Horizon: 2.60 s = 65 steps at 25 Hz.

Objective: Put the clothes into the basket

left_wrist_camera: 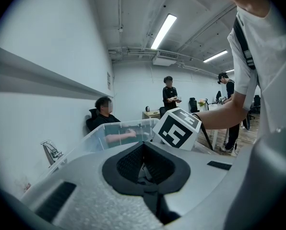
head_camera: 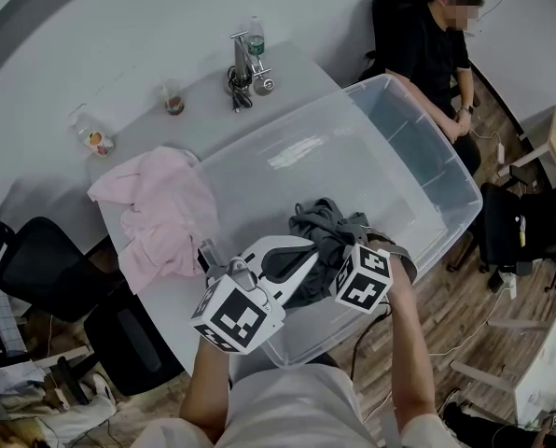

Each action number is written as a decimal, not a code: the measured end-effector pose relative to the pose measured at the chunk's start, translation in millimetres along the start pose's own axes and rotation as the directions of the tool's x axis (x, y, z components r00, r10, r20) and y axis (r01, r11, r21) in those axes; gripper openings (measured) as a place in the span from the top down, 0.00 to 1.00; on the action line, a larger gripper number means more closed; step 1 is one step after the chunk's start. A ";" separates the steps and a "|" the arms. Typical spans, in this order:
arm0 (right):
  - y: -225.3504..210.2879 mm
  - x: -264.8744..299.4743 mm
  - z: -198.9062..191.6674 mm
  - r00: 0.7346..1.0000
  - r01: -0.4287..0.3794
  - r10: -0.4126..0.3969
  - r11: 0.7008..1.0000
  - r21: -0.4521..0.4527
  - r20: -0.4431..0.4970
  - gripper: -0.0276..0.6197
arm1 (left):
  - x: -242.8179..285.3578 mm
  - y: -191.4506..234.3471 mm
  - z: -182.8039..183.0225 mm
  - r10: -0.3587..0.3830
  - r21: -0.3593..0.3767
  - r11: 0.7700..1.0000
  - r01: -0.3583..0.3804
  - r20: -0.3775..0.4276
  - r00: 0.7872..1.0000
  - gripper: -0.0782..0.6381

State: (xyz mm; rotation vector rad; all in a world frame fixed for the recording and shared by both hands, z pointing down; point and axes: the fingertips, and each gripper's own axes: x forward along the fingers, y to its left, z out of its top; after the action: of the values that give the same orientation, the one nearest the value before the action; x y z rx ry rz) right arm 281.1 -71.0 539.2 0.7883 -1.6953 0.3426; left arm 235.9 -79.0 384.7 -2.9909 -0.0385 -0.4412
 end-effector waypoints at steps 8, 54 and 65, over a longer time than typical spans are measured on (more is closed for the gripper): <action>0.9 -7.0 2.9 1.000 0.019 -0.019 0.999 -0.046 0.019 0.47 | -6.0 0.8 -0.1 0.012 -0.008 1.000 -0.012 0.007 1.000 0.88; 54.0 -217.7 100.6 0.384 -0.048 -0.303 0.937 0.346 0.872 0.95 | -93.8 -40.4 52.2 0.082 -0.187 0.982 -0.016 0.353 0.932 0.88; 74.6 -222.7 114.8 0.369 -0.045 -0.290 0.943 0.329 0.883 0.95 | -119.4 -50.6 51.5 0.104 -0.187 0.982 -0.036 0.365 0.925 0.88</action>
State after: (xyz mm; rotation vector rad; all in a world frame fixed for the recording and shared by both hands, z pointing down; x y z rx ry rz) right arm 167.8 -15.0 310.3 1.5376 -2.6721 -0.0083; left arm 134.3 -23.6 306.9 -3.1914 0.0786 0.1485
